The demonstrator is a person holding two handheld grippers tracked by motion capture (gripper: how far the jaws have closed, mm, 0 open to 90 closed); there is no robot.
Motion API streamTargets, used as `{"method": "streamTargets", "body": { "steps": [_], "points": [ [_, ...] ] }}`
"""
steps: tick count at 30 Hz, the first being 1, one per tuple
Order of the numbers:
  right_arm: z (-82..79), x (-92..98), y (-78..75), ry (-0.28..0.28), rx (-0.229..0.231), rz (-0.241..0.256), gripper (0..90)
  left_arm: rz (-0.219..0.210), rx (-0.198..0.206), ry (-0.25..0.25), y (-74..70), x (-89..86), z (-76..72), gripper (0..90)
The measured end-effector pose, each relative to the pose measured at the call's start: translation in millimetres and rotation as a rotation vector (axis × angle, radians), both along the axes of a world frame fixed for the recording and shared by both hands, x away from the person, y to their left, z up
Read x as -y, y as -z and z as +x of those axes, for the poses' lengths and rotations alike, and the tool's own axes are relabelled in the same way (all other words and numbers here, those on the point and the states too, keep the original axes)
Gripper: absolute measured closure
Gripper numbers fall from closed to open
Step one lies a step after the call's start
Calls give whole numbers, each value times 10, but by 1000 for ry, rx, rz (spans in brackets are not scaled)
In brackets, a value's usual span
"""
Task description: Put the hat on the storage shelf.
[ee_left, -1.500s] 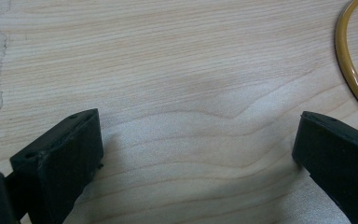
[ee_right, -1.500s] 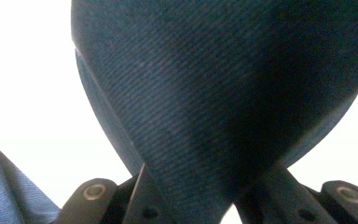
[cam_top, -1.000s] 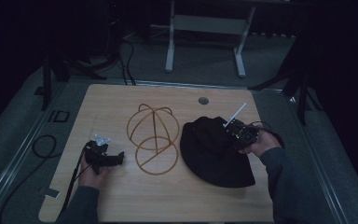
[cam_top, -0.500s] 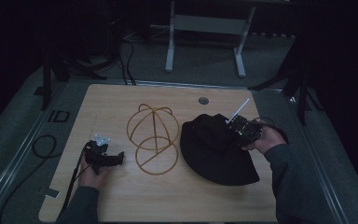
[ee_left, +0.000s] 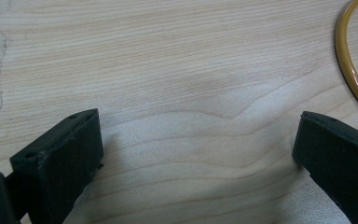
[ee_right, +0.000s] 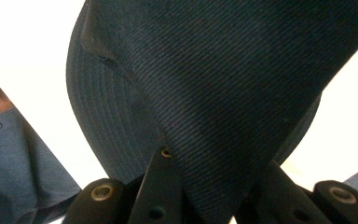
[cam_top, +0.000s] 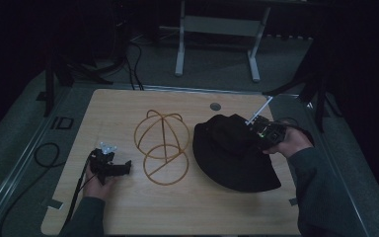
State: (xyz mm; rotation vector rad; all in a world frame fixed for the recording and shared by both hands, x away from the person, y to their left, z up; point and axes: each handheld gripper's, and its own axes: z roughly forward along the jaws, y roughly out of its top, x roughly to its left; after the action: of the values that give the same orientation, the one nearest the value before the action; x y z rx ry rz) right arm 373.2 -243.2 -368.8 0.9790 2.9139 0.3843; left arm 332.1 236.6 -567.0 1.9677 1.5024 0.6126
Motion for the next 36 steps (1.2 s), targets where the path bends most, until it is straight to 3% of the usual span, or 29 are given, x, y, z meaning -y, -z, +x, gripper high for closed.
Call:
{"method": "streamTargets", "body": {
  "steps": [19,31,36],
  "points": [
    [-7,191,-331,-2,49,40,865,0,0,0,0,0,0,18],
    [45,338,-441,27,58,66,864,0,-1,0,-1,0,0,19],
    [65,373,-500,33,64,49,865,0,0,0,0,1,0,18]
  ]
}}
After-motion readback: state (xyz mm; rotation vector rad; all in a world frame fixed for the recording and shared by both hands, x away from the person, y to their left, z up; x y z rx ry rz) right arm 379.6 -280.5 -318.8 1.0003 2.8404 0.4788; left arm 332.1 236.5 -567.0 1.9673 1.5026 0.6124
